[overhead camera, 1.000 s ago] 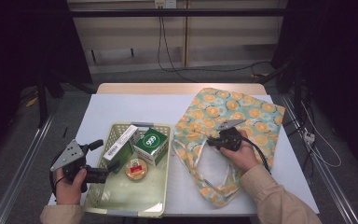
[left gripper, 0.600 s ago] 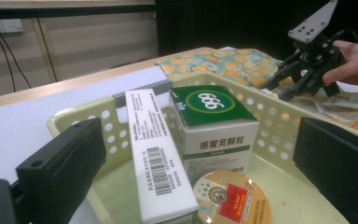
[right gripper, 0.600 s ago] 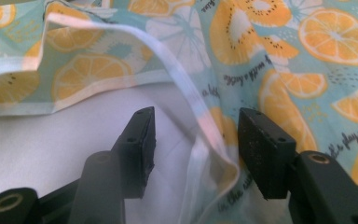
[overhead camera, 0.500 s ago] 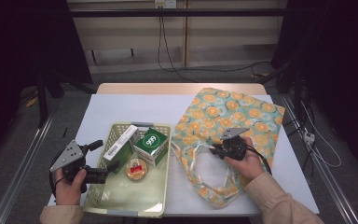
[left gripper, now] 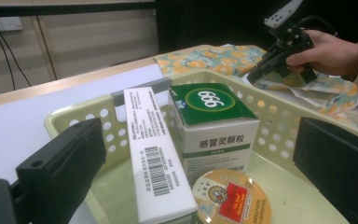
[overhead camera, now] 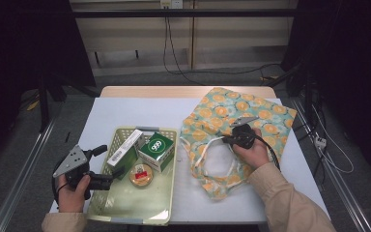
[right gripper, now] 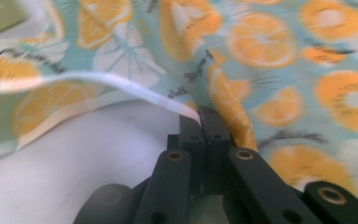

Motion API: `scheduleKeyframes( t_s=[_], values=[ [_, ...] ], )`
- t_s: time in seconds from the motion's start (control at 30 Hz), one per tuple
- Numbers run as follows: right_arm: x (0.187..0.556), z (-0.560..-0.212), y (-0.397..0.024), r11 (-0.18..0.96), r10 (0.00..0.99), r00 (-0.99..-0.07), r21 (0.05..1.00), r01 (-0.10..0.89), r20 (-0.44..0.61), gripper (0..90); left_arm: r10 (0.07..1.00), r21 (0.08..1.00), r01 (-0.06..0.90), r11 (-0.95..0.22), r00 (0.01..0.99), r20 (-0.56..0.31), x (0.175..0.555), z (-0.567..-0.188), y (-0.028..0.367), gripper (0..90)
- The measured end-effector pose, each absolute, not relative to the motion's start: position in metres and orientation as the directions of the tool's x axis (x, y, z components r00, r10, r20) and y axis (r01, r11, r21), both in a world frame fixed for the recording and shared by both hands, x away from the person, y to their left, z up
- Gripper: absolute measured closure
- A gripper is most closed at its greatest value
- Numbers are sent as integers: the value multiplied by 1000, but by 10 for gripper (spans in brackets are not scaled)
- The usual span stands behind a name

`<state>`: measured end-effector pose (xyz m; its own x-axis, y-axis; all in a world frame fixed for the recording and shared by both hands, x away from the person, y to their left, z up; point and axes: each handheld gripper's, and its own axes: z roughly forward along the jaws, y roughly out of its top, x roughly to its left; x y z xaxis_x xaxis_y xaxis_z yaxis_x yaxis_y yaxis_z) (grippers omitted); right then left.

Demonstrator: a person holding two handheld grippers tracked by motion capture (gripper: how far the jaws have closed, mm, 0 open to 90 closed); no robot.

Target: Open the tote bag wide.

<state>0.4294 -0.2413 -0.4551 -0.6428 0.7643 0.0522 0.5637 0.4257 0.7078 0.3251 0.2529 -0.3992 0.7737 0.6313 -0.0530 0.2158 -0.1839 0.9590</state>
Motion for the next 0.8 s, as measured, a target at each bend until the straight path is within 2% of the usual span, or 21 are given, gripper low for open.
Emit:
scheduleKeyframes(
  t_s=[0.2,0.27,0.33,0.47,0.8],
  values=[
    [417,-455,-231,422,716,-690,722,549,107,871,631,959,215,-187,774,-51,325,-399,253,20],
    [415,-453,-231,431,718,-690,719,545,93,795,631,959,214,-186,774,-51,324,-399,253,20],
    [410,-449,-232,417,715,-691,727,545,108,635,629,959,214,-188,776,-50,324,-399,253,20],
    [392,-439,-230,403,701,-706,761,508,101,481,631,958,219,-185,774,-55,325,-400,254,20],
    [359,-423,-214,423,619,-773,773,473,134,320,627,960,210,-184,778,-50,326,-398,253,20]
  ],
)
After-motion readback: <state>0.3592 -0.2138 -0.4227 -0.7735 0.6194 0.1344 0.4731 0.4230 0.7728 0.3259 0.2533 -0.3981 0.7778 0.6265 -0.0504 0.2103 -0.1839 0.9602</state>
